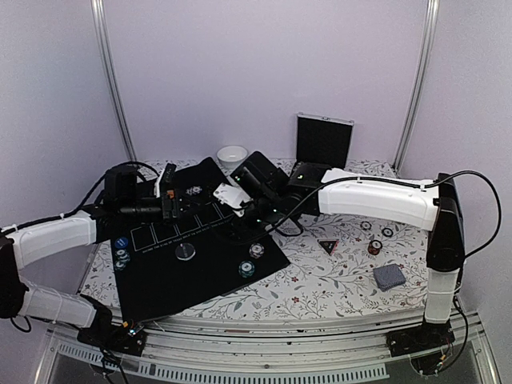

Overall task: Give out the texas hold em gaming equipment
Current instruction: Pick up the pile of poker chips from the pile of poker chips, then pass from the right arm to the left

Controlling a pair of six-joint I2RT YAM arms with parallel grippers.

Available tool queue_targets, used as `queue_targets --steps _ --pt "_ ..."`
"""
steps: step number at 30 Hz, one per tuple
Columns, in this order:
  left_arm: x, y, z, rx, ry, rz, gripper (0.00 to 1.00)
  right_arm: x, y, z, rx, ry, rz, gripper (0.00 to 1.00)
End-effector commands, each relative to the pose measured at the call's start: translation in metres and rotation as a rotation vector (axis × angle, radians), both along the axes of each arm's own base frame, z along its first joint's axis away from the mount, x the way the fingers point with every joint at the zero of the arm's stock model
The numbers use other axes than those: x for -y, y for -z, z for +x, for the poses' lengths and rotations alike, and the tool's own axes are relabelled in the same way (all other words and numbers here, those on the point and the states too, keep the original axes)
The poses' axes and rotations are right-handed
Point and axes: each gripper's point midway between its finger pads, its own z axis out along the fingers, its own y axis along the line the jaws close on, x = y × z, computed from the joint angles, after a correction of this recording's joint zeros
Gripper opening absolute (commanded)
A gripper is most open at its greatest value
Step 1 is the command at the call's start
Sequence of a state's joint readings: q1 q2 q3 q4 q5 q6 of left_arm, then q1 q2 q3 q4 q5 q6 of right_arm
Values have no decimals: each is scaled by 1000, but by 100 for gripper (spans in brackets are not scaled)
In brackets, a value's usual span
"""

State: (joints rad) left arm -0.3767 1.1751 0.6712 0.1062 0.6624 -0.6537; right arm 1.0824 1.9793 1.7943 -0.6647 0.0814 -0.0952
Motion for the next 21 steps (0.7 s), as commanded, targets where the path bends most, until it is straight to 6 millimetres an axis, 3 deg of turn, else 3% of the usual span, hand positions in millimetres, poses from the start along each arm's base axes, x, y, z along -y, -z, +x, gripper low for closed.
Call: queue_targets --steps 1,6,16,21 --pt "29 -5 -19 -37 174 -84 81 -28 -17 -9 39 -116 79 2" --pt "59 8 -30 -88 274 -93 80 -43 -9 -22 43 -168 66 2" --pt "73 30 -38 -166 332 -77 71 -41 -8 -16 61 -140 47 2" --pt "79 41 -36 -197 338 -58 58 -43 -9 -14 68 -138 48 2"
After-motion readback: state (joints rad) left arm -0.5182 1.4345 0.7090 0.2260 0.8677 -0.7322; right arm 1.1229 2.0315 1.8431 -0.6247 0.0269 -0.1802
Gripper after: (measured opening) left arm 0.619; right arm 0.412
